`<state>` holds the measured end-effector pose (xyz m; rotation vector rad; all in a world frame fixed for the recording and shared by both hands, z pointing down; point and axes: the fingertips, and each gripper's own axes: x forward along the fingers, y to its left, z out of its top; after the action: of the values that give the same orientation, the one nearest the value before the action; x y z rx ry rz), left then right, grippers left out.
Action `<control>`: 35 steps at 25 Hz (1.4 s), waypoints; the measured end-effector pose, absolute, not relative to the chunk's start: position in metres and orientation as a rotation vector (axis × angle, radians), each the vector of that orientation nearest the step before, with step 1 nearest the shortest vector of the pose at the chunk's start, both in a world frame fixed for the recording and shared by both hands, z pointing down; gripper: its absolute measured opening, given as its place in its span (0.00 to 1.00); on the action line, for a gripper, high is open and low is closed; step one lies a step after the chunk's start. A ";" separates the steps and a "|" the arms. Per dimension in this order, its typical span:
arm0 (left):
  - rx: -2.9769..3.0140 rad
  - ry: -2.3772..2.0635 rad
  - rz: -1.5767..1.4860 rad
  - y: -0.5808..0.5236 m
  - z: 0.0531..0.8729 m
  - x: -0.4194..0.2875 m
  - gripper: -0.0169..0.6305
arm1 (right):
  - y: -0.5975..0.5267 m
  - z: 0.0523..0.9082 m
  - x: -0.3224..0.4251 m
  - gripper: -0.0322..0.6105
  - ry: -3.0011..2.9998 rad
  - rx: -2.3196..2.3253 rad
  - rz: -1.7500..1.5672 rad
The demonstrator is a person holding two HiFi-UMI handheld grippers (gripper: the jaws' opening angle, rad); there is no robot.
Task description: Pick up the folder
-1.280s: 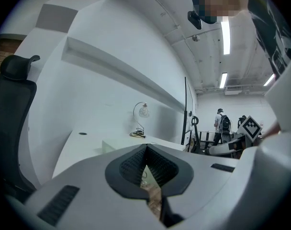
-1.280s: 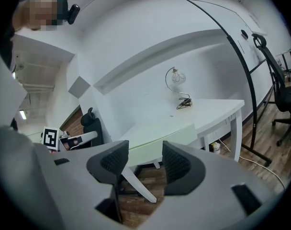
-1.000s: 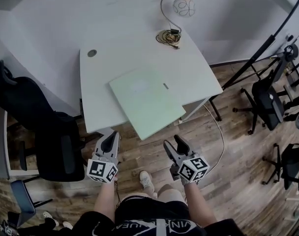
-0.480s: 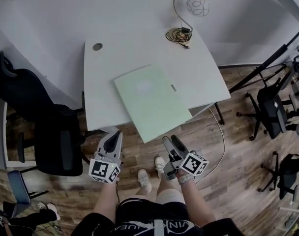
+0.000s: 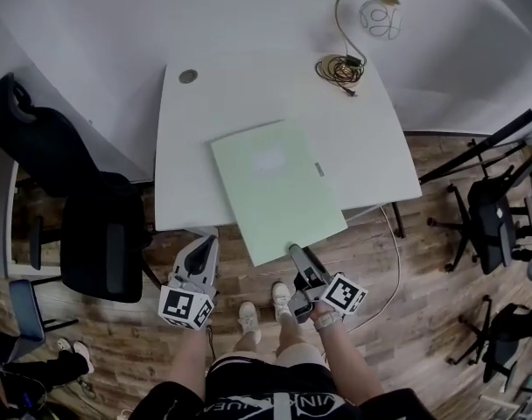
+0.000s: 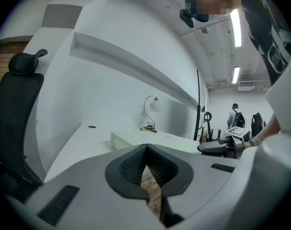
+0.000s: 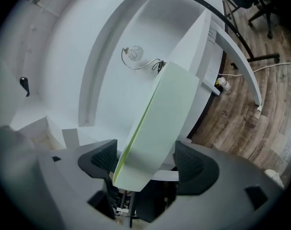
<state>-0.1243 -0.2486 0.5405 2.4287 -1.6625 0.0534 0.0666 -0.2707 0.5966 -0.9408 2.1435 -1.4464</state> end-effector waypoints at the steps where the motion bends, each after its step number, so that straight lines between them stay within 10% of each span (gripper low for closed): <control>1: 2.422 -1.668 0.057 -0.248 0.543 -0.124 0.05 | -0.271 0.600 0.067 0.59 2.135 -0.935 -1.461; 35: 2.288 -1.768 0.052 -0.238 0.573 -0.147 0.05 | -0.309 0.636 0.046 0.59 1.939 -0.857 -1.592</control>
<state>-0.1468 -0.2376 0.5728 2.2877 -1.7676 0.0521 0.0462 -0.3093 0.6360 -0.8567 1.9386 -1.5921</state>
